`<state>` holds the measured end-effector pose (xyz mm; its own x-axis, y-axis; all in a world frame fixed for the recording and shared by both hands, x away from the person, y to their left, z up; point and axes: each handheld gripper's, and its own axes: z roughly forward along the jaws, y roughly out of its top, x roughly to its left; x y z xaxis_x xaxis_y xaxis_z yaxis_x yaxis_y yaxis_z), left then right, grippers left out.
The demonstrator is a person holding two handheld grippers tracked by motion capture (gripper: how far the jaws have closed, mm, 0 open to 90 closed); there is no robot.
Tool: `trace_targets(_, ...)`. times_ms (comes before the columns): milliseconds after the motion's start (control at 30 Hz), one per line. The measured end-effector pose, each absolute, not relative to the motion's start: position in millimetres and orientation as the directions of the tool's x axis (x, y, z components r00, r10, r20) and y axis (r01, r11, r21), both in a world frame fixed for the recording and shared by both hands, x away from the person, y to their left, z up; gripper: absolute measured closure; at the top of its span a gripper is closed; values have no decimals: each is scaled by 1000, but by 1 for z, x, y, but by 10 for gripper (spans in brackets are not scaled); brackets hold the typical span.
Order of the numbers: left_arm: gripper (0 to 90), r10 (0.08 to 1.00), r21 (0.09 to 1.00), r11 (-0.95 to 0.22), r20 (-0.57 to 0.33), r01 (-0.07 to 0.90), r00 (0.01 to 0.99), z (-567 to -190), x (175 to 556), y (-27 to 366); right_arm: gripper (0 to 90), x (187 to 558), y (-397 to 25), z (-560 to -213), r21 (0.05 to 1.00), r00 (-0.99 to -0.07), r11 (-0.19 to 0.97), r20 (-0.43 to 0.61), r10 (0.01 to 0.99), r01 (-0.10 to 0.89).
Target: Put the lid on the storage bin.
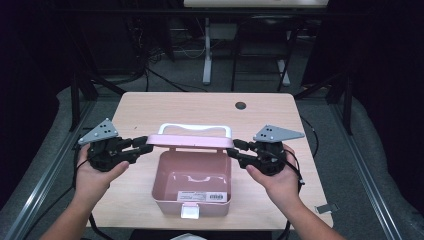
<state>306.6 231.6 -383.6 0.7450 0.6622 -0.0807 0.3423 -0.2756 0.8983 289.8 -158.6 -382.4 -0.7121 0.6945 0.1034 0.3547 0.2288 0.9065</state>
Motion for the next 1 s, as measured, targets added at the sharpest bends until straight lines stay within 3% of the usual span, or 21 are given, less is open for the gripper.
trace_targets(1000, 680, 654, 896, -288, -73, 338, 753, -386, 293, 233, 634, 274, -172, -387, 906, -717, 205, 140, 683, 371)
